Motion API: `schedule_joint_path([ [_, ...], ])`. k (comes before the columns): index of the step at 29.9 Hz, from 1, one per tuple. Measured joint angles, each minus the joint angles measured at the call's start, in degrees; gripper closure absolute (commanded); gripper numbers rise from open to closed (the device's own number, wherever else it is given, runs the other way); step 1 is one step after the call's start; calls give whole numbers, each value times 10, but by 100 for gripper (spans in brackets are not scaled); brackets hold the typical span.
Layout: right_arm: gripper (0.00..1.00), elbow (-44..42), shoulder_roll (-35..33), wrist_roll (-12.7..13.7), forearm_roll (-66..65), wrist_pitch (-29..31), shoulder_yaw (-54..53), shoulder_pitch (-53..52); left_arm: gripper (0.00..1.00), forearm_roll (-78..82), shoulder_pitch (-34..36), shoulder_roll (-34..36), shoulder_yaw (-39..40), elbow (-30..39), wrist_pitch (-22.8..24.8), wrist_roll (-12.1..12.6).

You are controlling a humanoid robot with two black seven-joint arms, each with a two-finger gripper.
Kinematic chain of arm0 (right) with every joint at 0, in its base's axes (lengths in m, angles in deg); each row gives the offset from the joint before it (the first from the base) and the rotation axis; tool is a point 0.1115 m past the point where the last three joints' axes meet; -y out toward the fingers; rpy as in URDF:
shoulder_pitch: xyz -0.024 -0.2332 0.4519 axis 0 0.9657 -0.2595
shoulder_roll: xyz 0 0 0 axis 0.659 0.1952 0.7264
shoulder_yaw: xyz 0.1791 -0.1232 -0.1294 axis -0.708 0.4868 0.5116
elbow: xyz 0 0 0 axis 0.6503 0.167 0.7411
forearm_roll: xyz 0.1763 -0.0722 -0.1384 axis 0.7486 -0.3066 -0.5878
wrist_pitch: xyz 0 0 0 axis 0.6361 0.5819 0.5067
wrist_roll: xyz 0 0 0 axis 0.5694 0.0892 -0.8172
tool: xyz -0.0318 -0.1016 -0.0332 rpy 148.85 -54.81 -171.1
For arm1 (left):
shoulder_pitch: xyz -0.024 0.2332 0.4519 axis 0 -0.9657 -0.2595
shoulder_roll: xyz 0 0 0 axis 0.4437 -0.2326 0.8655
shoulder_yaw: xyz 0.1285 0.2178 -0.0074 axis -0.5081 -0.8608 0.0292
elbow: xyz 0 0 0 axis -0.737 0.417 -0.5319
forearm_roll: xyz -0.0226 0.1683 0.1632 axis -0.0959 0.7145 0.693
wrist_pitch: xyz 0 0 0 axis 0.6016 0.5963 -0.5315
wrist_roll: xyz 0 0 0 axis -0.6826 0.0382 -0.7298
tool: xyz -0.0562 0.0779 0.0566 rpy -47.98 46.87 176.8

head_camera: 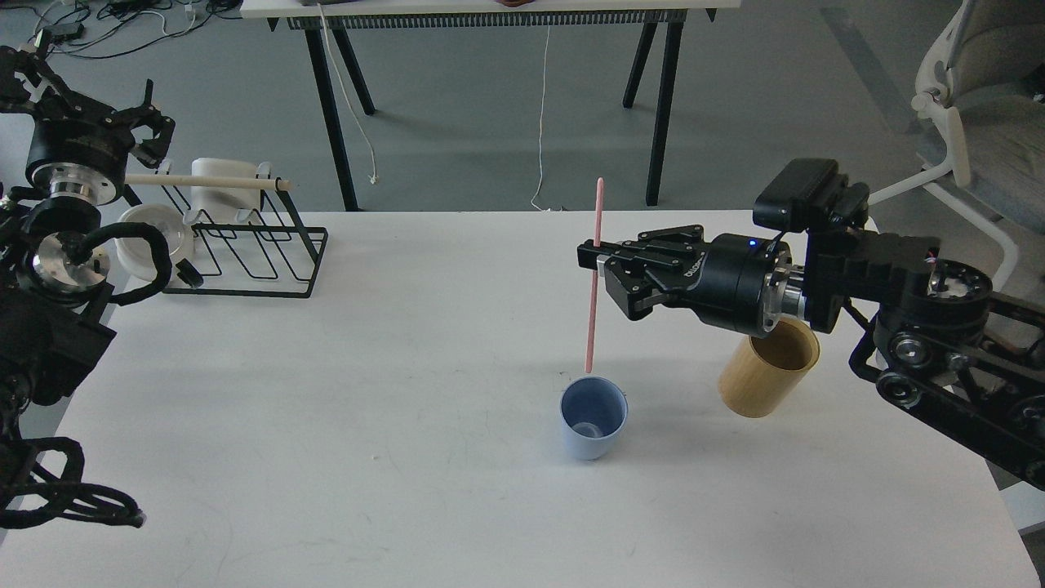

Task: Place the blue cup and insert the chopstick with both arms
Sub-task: 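Lower the pink stick into the blue cup and release it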

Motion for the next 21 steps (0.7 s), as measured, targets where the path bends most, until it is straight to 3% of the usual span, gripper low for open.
schedule_joint_path([
  [10, 99, -4, 9, 7, -3, 0, 34, 9, 0, 0, -3, 0, 0, 0, 0, -1],
  [17, 78, -5, 11, 13, -4, 0, 37, 29, 0, -1, -3, -1, 0, 0, 0, -1],
  [21, 59, -5, 11, 13, -3, 0, 35, 36, 0, -1, -4, 0, 0, 0, 0, -1],
])
